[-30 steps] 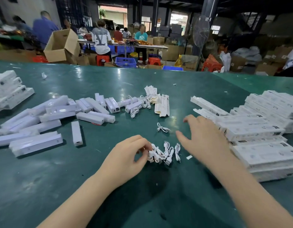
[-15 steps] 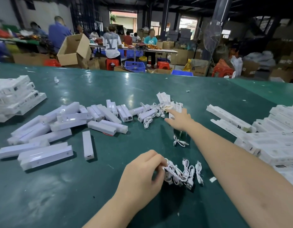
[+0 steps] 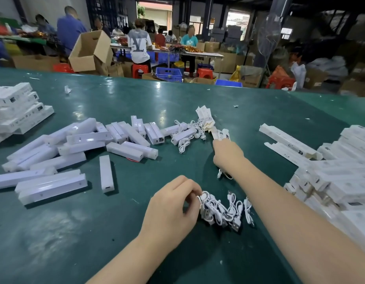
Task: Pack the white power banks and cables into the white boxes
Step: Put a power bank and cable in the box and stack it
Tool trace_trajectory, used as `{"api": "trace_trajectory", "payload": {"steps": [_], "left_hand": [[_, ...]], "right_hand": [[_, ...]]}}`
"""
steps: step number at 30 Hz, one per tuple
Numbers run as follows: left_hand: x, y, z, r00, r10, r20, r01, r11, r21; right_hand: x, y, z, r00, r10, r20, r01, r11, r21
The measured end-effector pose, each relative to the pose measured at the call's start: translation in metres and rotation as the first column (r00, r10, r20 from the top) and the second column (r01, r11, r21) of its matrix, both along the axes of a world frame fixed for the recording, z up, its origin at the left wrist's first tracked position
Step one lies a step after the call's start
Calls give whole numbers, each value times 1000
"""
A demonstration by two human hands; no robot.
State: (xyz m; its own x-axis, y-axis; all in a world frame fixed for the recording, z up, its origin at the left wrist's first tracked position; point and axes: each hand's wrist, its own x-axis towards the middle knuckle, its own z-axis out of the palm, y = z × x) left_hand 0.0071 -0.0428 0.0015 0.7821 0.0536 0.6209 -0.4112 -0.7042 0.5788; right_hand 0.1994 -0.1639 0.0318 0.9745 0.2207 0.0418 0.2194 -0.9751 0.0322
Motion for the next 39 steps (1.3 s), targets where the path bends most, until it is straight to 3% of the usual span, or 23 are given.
{"api": "trace_trajectory", "payload": {"steps": [7,10,15,17,18,19,20,22,23,26,29,34,39], "left_hand": [[-5,0,6,1000,-7,7,7,1000,4],[-7,1,6,1000,-3,17,3,1000,22],[-6,4,3,999,38,14,-38,999,21],[-6,3,3,999,37,-2,-37,999,-28],[-6,2,4,999,23,-35,-26,995,-92],[-6,2,5,996,-10,-92,-8,981,-194],[-5,2,7,984,-72,-164,16,946,-323],[-1,2,10,926,-253,-281,45,812,-582],[1,2,11,899,-337,-280,49,713,-700],[5,4,18,881,-464,-88,103,370,-923],[1,8,29,899,-437,13,115,208,-971],[-3,14,37,938,-341,-65,-43,71,-997],[-2,16,37,947,-297,-120,-97,92,-991]], "right_hand": [[-67,-27,21,993,-88,73,72,977,201],[-85,-40,20,990,-128,66,111,970,218],[-105,-53,0,952,-158,263,128,983,128],[-110,-57,0,923,-136,359,29,957,289],[-113,-57,2,923,-131,361,-47,894,445],[-117,-55,6,944,-110,310,-121,759,639],[-121,-52,12,978,-52,204,-144,544,827],[-134,-42,21,970,222,-93,82,59,995],[-141,-38,23,905,370,-211,243,-43,969],[-153,-32,22,711,610,-349,408,46,912],[-161,-29,23,655,656,-374,421,94,902],[-166,-23,22,630,679,-378,397,137,908],[-169,-23,17,704,646,-296,289,120,950]]}}
